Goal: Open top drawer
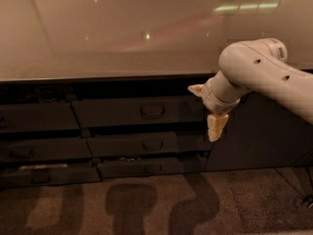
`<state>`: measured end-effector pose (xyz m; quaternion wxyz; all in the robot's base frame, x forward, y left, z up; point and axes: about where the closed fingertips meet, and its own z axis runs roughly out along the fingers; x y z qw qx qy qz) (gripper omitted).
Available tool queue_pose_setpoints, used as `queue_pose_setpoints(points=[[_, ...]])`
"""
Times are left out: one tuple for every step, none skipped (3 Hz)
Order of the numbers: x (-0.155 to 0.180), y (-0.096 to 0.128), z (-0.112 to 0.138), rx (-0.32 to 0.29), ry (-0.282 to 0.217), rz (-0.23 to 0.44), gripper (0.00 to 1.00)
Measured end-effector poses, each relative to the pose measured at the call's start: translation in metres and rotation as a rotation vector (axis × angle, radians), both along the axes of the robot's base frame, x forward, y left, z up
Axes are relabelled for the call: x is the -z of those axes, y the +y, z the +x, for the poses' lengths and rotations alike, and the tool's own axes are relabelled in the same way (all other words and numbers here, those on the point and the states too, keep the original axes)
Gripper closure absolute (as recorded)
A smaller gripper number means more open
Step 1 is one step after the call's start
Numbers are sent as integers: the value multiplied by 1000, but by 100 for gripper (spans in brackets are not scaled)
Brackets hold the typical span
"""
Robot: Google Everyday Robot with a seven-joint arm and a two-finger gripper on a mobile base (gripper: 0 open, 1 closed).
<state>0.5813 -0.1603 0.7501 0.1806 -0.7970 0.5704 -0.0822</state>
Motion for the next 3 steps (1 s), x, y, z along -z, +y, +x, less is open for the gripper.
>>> queue_pose_setpoints(points=[[0, 0, 0, -1, 0, -1, 0], [63, -41, 45, 64, 89, 11, 0], [100, -60, 69, 88, 142, 44, 0]])
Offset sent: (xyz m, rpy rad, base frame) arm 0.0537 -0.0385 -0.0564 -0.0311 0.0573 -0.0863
